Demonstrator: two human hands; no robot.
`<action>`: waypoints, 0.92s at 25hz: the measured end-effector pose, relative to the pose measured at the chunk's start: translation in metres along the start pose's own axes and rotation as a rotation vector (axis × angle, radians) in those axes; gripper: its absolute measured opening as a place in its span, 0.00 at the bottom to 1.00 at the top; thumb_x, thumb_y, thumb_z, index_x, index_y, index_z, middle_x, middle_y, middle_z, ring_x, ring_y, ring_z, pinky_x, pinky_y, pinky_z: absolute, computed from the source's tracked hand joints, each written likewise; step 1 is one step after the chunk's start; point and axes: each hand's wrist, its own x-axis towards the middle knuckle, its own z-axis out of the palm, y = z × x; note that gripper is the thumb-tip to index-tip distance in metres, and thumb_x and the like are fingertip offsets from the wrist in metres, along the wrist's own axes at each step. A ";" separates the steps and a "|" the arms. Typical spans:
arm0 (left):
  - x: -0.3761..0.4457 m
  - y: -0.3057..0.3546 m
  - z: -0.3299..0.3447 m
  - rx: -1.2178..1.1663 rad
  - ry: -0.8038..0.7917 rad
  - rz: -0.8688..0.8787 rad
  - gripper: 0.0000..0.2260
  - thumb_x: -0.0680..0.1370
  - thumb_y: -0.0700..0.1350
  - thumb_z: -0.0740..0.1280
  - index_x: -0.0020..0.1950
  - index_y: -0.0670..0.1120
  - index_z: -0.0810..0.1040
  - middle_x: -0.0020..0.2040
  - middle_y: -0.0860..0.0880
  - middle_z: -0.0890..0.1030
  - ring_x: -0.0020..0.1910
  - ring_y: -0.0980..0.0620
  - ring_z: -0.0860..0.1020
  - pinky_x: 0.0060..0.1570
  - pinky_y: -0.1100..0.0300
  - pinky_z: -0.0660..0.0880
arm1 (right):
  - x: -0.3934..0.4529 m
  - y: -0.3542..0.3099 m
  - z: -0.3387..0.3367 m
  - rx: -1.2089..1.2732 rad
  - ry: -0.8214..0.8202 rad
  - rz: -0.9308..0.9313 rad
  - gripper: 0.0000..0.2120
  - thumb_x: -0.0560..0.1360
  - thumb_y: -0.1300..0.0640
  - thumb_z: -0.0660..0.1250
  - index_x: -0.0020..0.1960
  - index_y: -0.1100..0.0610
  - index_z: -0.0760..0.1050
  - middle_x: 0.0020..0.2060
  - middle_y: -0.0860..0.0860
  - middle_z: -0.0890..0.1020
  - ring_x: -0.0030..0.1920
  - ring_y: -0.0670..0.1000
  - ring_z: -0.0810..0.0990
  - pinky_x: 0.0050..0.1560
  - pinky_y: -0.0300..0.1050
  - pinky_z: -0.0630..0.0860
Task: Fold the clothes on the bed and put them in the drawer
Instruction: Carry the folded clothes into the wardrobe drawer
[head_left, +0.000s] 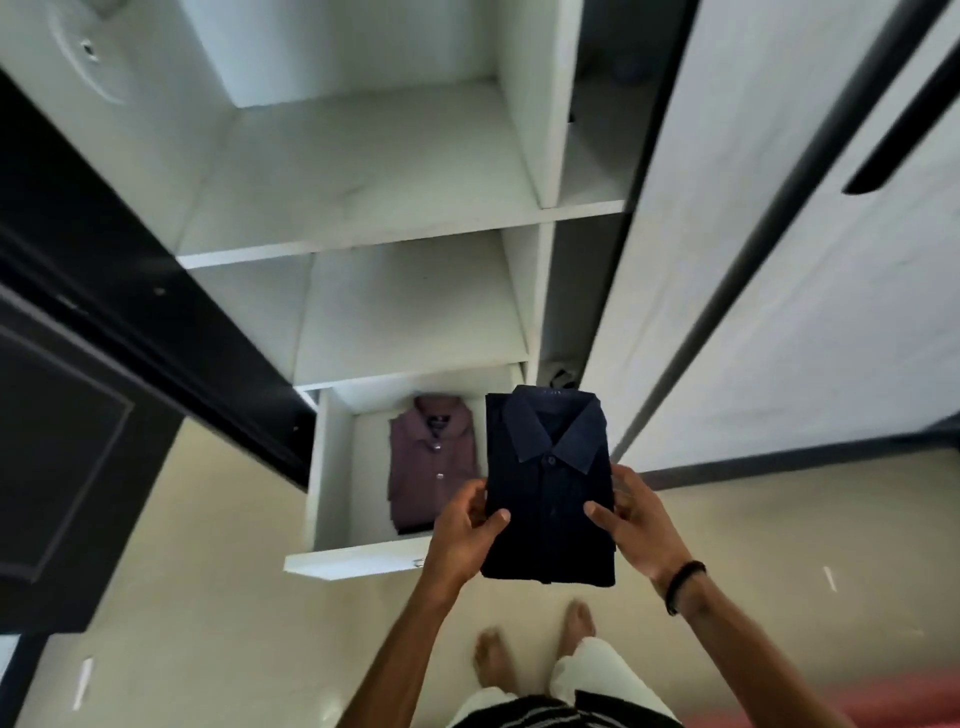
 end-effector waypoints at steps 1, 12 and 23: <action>0.000 -0.004 -0.016 -0.005 0.033 -0.021 0.13 0.79 0.43 0.72 0.62 0.54 0.77 0.52 0.52 0.84 0.50 0.53 0.83 0.49 0.61 0.81 | 0.007 -0.007 0.017 -0.018 -0.026 0.010 0.21 0.79 0.67 0.69 0.67 0.51 0.72 0.51 0.53 0.87 0.50 0.50 0.87 0.47 0.44 0.84; 0.086 -0.059 -0.110 -0.036 0.322 -0.269 0.11 0.77 0.42 0.74 0.59 0.46 0.82 0.48 0.49 0.85 0.48 0.48 0.84 0.56 0.44 0.81 | 0.147 -0.010 0.149 -0.113 -0.200 0.173 0.22 0.78 0.69 0.69 0.69 0.55 0.71 0.50 0.54 0.86 0.48 0.51 0.86 0.50 0.45 0.83; 0.211 -0.166 -0.092 0.060 0.390 -0.427 0.12 0.76 0.43 0.74 0.58 0.44 0.80 0.53 0.43 0.85 0.55 0.38 0.82 0.54 0.50 0.79 | 0.269 0.089 0.211 -0.366 -0.116 0.266 0.23 0.78 0.67 0.67 0.69 0.50 0.70 0.51 0.56 0.84 0.48 0.52 0.83 0.53 0.52 0.83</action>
